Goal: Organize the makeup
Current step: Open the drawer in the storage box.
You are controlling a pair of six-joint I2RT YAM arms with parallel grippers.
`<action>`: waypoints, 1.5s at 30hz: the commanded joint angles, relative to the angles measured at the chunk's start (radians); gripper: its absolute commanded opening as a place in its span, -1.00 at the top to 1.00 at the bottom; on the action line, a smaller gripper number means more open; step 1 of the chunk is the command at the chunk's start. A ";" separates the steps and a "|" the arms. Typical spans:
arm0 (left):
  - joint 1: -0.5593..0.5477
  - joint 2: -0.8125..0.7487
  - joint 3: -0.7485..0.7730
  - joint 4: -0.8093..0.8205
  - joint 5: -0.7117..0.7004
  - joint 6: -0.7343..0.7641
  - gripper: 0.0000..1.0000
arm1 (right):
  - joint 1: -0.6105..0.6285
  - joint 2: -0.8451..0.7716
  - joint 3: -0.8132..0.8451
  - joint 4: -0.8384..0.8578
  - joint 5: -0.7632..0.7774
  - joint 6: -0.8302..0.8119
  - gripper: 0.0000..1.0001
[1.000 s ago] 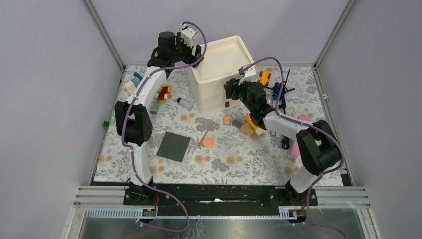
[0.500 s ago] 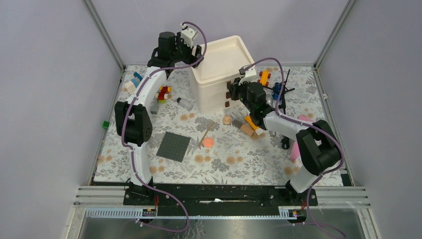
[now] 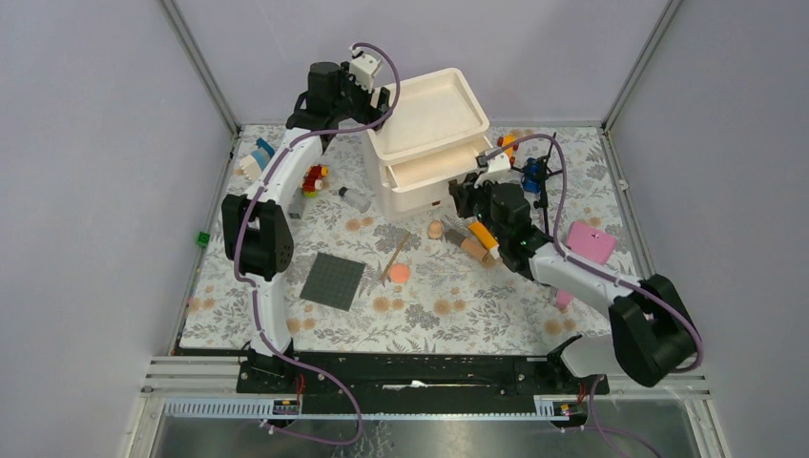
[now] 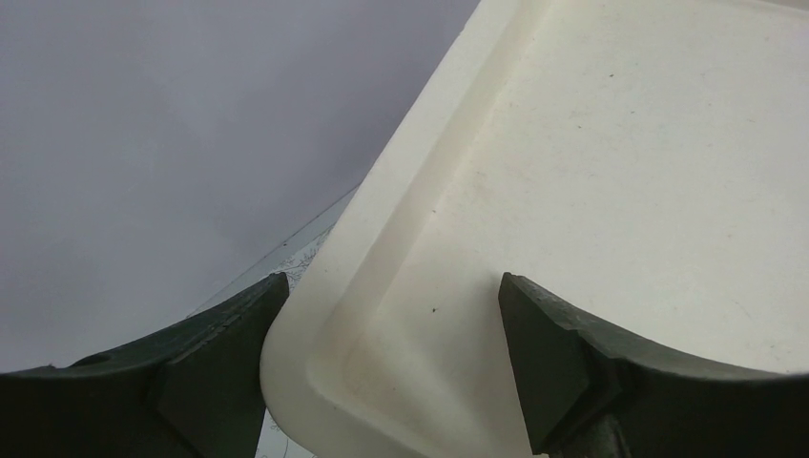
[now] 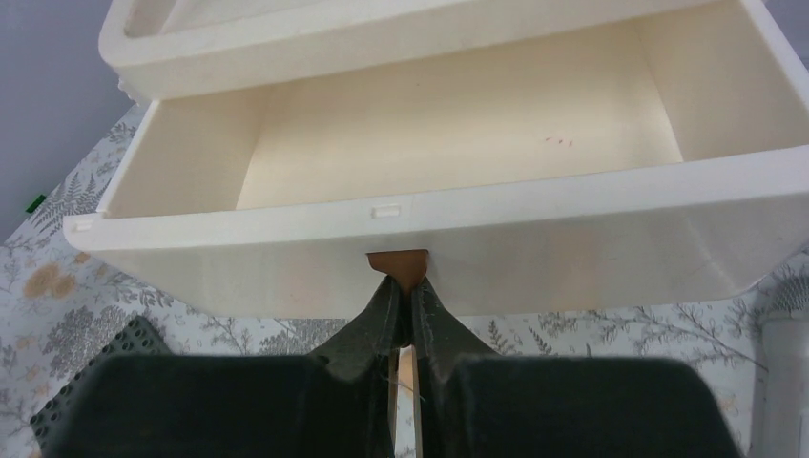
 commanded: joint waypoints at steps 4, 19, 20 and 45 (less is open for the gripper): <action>-0.042 0.061 -0.073 -0.209 0.013 0.025 -0.62 | 0.047 -0.213 -0.115 -0.061 0.093 0.048 1.00; -0.061 0.041 -0.052 -0.203 -0.008 -0.019 -0.70 | 0.072 -0.375 -0.177 -0.186 0.119 0.072 0.51; -0.060 0.038 -0.038 -0.204 -0.010 -0.036 -0.75 | 0.072 -0.377 -0.176 -0.189 0.128 0.065 0.36; 0.022 -0.517 -0.329 -0.066 -0.336 -0.642 -0.98 | 0.072 -0.606 -0.117 -0.547 0.331 0.079 -0.37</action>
